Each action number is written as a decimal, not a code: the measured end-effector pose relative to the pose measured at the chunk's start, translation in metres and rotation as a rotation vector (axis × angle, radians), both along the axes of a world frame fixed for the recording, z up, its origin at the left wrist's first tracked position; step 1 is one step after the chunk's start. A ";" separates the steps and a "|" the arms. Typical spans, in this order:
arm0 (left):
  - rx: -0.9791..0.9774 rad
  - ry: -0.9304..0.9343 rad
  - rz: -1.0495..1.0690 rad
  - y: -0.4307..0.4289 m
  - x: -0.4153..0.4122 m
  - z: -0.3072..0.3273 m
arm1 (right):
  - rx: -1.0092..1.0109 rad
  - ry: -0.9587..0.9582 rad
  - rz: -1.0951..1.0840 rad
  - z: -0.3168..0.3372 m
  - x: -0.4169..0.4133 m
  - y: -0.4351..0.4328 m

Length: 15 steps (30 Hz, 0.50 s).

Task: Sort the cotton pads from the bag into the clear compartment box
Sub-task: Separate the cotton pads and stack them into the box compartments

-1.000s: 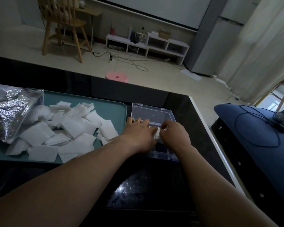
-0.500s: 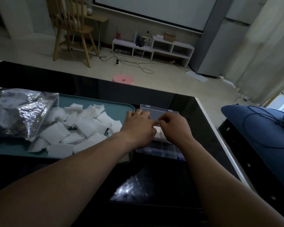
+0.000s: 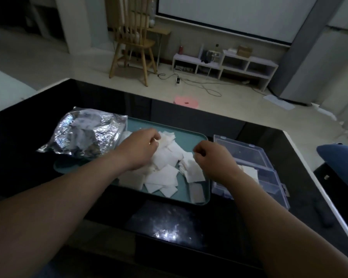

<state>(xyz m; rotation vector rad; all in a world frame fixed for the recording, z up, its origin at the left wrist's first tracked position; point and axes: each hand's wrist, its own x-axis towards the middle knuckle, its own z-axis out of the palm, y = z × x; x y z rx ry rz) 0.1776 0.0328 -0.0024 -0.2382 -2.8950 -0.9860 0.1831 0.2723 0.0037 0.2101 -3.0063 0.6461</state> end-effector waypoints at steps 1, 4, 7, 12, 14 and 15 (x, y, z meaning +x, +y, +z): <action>-0.002 -0.008 -0.006 -0.001 0.000 0.000 | 0.022 -0.032 -0.001 -0.001 -0.003 -0.005; -0.005 -0.010 -0.045 0.004 -0.004 0.000 | 0.149 -0.165 -0.018 -0.007 -0.008 -0.022; -0.011 -0.016 -0.105 0.018 -0.007 0.001 | 0.288 -0.241 -0.041 -0.015 -0.006 -0.030; -0.018 -0.055 -0.141 0.026 -0.005 0.001 | 0.240 -0.192 -0.063 -0.020 -0.005 -0.029; -0.011 -0.050 -0.140 0.024 -0.004 0.002 | 0.198 -0.192 -0.073 -0.018 -0.005 -0.027; -0.005 -0.048 -0.133 0.022 -0.003 0.003 | 0.182 -0.193 -0.078 -0.017 -0.005 -0.026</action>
